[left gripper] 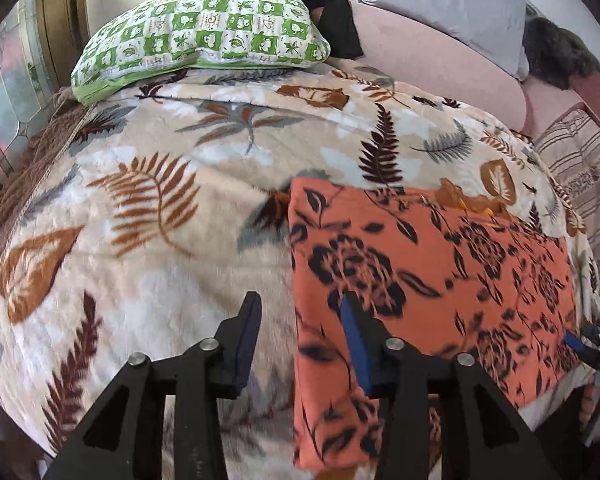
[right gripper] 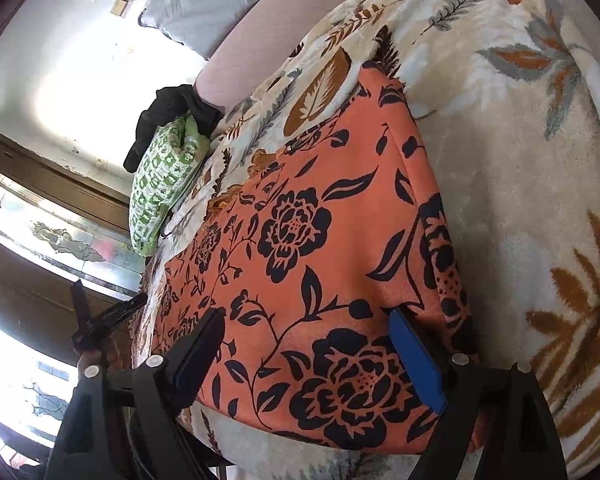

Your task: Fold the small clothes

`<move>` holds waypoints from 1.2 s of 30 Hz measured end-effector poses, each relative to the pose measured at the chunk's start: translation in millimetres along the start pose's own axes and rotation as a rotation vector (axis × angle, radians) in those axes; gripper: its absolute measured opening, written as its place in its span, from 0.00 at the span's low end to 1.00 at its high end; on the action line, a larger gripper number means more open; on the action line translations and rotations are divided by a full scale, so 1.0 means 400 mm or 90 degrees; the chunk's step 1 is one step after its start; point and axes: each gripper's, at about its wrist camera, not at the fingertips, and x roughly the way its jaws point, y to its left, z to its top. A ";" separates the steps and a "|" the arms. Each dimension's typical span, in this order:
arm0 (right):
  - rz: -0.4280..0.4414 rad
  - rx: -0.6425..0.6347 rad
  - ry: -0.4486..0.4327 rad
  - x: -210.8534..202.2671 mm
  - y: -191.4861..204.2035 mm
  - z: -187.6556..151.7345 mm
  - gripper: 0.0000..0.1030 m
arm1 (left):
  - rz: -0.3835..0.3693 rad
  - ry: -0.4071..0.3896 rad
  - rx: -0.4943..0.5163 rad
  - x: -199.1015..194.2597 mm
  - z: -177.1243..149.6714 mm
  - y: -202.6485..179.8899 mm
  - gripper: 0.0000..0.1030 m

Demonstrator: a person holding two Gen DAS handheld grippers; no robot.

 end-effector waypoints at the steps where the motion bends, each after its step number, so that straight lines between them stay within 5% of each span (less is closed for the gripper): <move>1: 0.001 0.000 -0.001 -0.001 0.000 0.000 0.84 | -0.015 0.006 -0.015 -0.014 -0.038 0.002 0.44; 7: 0.000 0.001 -0.006 -0.005 0.000 -0.003 0.84 | -0.107 0.070 -0.224 0.010 -0.216 0.035 0.45; 13: 0.007 0.003 -0.007 -0.009 0.000 -0.008 0.84 | -0.161 0.062 -0.420 0.018 -0.271 0.063 0.45; 17: 0.012 0.003 -0.006 -0.011 -0.002 -0.009 0.84 | -0.196 0.034 -0.490 -0.012 -0.303 0.074 0.45; 25: 0.011 0.001 -0.007 -0.016 -0.003 -0.012 0.84 | -0.176 0.022 -0.503 0.041 -0.273 0.070 0.42; 26: 0.012 0.002 -0.006 -0.016 -0.004 -0.012 0.84 | -0.161 0.007 -0.494 0.035 -0.262 0.073 0.34; 27: 0.013 0.002 -0.006 -0.017 -0.005 -0.013 0.84 | -0.141 -0.004 -0.474 0.029 -0.251 0.079 0.10; 29: 0.013 0.002 -0.006 -0.017 -0.005 -0.014 0.84 | -0.108 -0.041 -0.426 -0.006 -0.235 0.068 0.11; 32: 0.009 -0.001 -0.005 -0.015 -0.004 -0.015 0.84 | 0.010 -0.090 -0.282 -0.043 -0.221 -0.011 0.10; 35: 0.004 -0.004 -0.004 -0.012 -0.001 -0.013 0.84 | 0.032 -0.013 -0.307 0.044 -0.258 0.014 0.11; 36: 0.004 -0.005 -0.003 -0.011 0.000 -0.012 0.84 | 0.034 -0.026 -0.298 0.036 -0.255 0.012 0.12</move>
